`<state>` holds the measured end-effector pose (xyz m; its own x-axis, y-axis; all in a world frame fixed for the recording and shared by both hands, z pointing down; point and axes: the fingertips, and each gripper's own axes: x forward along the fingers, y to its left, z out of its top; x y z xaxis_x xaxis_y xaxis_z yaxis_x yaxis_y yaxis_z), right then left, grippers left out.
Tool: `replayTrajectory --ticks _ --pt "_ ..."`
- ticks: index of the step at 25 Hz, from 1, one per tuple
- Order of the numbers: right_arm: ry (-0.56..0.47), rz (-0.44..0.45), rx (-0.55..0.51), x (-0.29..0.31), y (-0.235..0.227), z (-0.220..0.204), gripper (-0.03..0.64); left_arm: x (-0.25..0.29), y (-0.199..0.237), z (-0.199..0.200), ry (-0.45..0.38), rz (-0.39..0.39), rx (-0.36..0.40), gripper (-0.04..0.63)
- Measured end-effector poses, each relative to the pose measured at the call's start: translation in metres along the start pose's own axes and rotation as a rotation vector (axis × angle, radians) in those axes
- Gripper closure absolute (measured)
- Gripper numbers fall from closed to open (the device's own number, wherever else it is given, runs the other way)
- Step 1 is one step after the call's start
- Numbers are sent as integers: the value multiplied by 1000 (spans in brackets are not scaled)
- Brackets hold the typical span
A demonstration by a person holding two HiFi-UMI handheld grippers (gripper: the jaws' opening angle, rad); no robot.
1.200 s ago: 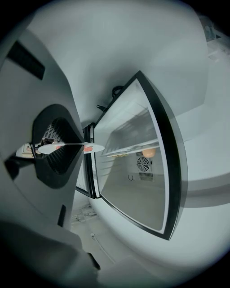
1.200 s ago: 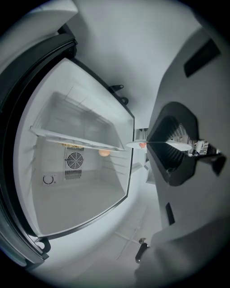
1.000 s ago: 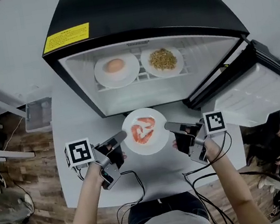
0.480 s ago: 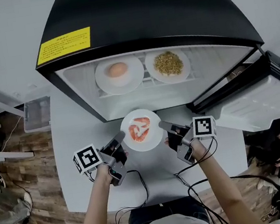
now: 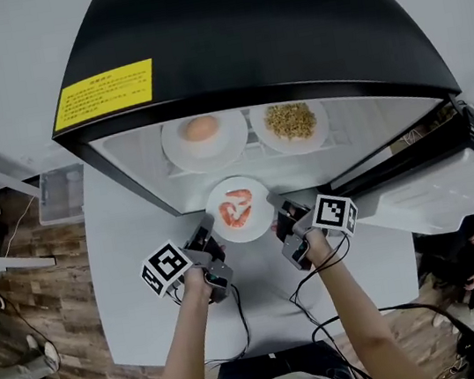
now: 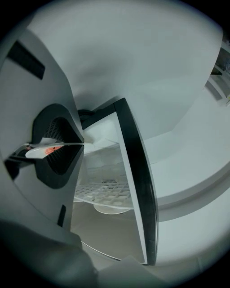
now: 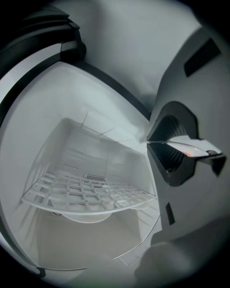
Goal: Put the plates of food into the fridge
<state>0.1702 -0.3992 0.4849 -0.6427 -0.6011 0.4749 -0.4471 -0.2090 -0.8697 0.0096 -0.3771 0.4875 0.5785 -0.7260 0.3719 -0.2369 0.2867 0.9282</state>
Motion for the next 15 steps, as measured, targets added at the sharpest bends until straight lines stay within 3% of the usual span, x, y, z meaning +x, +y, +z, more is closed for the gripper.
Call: replayTrajectory --ticks 15 --pt "-23 -83 -179 24 -3 23 594 16 7 10 -90 51 -18 577"
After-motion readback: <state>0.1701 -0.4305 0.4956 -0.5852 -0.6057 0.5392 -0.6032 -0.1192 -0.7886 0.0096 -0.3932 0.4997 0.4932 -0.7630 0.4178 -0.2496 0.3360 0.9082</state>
